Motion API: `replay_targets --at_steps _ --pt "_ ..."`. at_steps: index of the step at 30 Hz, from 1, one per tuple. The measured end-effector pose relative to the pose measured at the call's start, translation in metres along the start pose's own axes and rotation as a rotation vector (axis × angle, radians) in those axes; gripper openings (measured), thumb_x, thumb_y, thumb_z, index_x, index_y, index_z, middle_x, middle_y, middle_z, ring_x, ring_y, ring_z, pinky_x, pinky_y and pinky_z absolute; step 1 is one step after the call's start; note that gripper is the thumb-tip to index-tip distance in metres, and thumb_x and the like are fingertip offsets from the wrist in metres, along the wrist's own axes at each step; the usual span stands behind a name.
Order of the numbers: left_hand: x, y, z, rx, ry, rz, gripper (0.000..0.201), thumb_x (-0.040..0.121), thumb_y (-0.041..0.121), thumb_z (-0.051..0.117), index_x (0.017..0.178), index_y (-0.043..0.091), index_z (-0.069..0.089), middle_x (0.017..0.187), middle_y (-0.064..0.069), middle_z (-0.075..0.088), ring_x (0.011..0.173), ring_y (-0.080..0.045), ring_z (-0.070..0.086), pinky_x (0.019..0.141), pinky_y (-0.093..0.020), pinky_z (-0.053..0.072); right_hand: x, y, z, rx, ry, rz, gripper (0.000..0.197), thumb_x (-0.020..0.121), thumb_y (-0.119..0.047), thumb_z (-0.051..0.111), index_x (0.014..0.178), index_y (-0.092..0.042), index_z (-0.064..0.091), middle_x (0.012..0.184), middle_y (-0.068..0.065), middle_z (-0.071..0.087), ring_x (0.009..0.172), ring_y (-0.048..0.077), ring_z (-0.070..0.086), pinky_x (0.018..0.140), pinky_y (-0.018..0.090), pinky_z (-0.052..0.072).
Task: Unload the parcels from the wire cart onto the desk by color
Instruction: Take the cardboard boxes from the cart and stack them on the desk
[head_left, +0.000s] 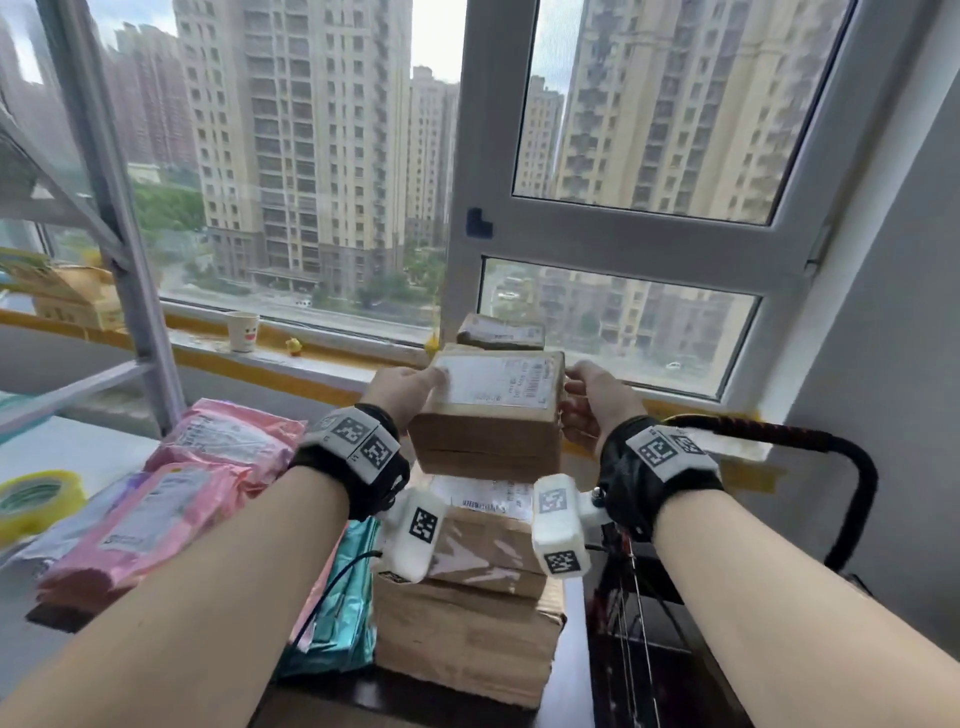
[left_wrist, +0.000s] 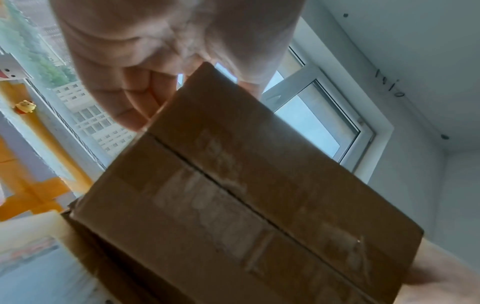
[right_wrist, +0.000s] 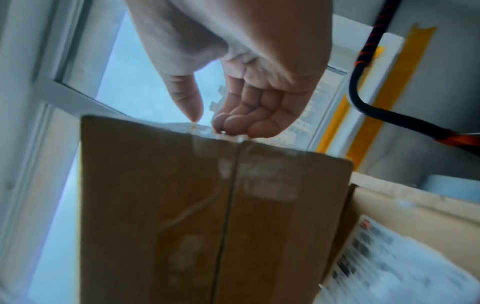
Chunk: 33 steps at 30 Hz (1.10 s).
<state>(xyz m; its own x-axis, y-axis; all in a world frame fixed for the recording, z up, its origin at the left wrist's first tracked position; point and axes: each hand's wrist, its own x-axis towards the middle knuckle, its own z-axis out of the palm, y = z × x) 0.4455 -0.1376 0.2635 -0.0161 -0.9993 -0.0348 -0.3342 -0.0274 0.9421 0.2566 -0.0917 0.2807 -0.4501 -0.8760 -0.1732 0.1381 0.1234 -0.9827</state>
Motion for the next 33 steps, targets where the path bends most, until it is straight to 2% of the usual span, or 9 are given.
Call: replay_targets --at_steps 3,5,7,10,14,17,23,31,33 --pt "0.005 -0.014 -0.003 0.001 -0.040 -0.038 0.031 0.091 0.028 0.057 0.108 0.004 0.065 0.095 -0.007 0.056 0.086 -0.023 0.052 0.071 -0.027 0.047 0.001 0.016 0.005 -0.046 0.058 0.038 0.020 0.085 -0.024 0.059 0.069 -0.011 0.060 0.047 0.001 0.051 0.036 0.011 0.043 0.050 0.021 0.039" --pt "0.009 -0.023 -0.002 -0.033 -0.091 -0.081 0.025 0.088 0.026 0.060 0.101 0.006 0.067 0.096 -0.010 0.061 0.089 -0.027 0.059 0.085 -0.037 0.054 0.000 0.027 0.006 -0.051 0.078 0.077 0.016 0.084 -0.023 0.060 0.075 -0.010 0.063 0.050 0.001 0.060 0.044 0.012 0.053 0.053 0.022 0.046" --pt "0.013 -0.027 -0.001 -0.073 -0.110 -0.100 0.015 0.088 0.022 0.060 0.098 0.012 0.065 0.099 -0.009 0.062 0.095 -0.028 0.061 0.089 -0.042 0.054 -0.001 0.035 0.005 -0.059 0.090 0.123 0.012 0.083 -0.021 0.059 0.078 -0.010 0.063 0.059 0.002 0.065 0.053 0.014 0.057 0.058 0.025 0.049" --pt "0.017 -0.029 0.000 -0.056 -0.131 -0.089 0.018 0.090 0.024 0.059 0.105 0.015 0.064 0.095 -0.004 0.059 0.093 -0.023 0.057 0.075 -0.032 0.053 -0.001 0.039 0.007 -0.068 0.112 0.123 0.010 0.083 -0.020 0.059 0.082 -0.010 0.061 0.069 0.004 0.064 0.056 0.014 0.057 0.058 0.024 0.050" --pt "0.021 -0.029 -0.001 -0.064 -0.140 -0.068 0.009 0.090 0.022 0.058 0.097 0.017 0.061 0.080 0.002 0.056 0.078 -0.016 0.055 0.064 -0.026 0.049 0.003 0.039 0.010 -0.092 0.141 0.091 0.010 0.084 -0.020 0.060 0.081 -0.010 0.059 0.069 0.004 0.063 0.057 0.015 0.057 0.059 0.026 0.050" --pt "0.022 -0.028 -0.002 -0.083 -0.157 -0.074 0.013 0.091 0.021 0.057 0.102 0.015 0.062 0.091 -0.005 0.062 0.079 -0.017 0.056 0.057 -0.024 0.046 0.006 0.042 0.011 -0.100 0.152 0.097 0.011 0.083 -0.018 0.061 0.075 -0.011 0.058 0.066 0.003 0.062 0.054 0.014 0.057 0.058 0.026 0.050" --pt "0.028 -0.033 -0.006 -0.091 -0.164 -0.091 0.019 0.090 0.024 0.059 0.106 0.012 0.062 0.100 -0.007 0.064 0.092 -0.020 0.060 0.089 -0.040 0.054 0.002 0.044 0.017 -0.120 0.157 0.109 0.016 0.085 -0.014 0.061 0.071 -0.011 0.054 0.066 0.003 0.060 0.053 0.013 0.054 0.052 0.023 0.047" --pt "0.030 -0.039 -0.012 -0.075 -0.152 -0.117 0.029 0.090 0.041 0.056 0.099 0.013 0.056 0.103 -0.009 0.058 0.098 -0.023 0.055 0.086 -0.040 0.050 0.002 0.046 0.014 -0.157 0.139 0.123 0.014 0.084 -0.023 0.063 0.077 -0.013 0.057 0.076 0.004 0.065 0.065 0.017 0.060 0.076 0.034 0.054" --pt "0.031 -0.041 -0.013 -0.073 -0.166 -0.137 0.034 0.089 0.046 0.055 0.100 0.013 0.054 0.103 -0.009 0.056 0.100 -0.023 0.053 0.086 -0.040 0.049 0.000 0.047 0.013 -0.157 0.136 0.135 0.019 0.084 -0.030 0.066 0.082 -0.013 0.059 0.080 0.004 0.065 0.068 0.017 0.062 0.076 0.034 0.055"
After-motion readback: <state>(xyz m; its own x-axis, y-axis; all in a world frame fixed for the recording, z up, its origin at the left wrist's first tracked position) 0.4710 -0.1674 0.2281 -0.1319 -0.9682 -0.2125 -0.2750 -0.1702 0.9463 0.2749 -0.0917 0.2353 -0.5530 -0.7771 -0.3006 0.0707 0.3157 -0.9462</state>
